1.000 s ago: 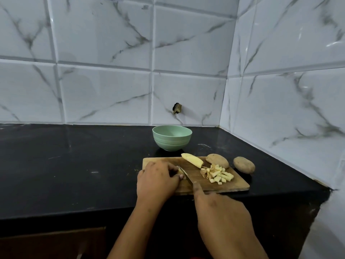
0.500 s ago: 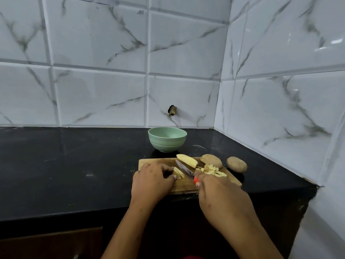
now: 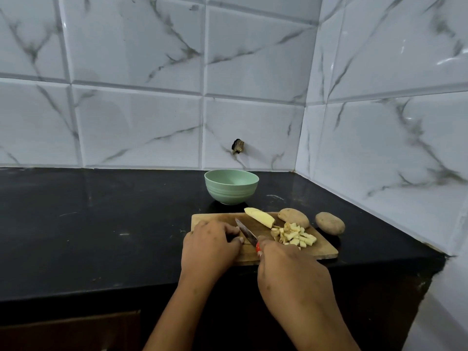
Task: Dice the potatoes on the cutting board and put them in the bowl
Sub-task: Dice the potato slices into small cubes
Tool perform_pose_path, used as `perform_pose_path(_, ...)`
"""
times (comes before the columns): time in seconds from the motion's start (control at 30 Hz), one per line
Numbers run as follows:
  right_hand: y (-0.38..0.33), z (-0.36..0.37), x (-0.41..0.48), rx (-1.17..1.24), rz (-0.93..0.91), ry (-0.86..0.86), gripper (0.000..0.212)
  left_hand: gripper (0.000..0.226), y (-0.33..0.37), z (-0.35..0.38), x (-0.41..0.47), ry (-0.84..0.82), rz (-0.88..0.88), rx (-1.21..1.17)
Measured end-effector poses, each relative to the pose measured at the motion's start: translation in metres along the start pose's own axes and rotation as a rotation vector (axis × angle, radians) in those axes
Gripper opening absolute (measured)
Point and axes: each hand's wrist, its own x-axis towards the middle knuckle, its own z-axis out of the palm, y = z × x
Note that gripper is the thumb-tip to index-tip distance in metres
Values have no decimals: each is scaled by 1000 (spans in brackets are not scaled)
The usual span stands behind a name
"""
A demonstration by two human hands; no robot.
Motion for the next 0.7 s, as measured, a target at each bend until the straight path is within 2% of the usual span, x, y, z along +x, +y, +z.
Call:
perform_pose_path(0.3,-17,11,15,-156,3,-52,38,20,-2,2,0,22,-14,-11)
perform_pose_path(0.43,-24,12,22,-151,10,-123,37,20,2,1,-2,47,-38,-22)
perform_pose_path(0.57,-15,7,-1,-148,-21,-129,48,23,4,1,-2,58,-51,-3)
perform_pose_path(0.7,-8,-6,-25,-113,-25,-223,67,29,6,2,-5,109,-38,82)
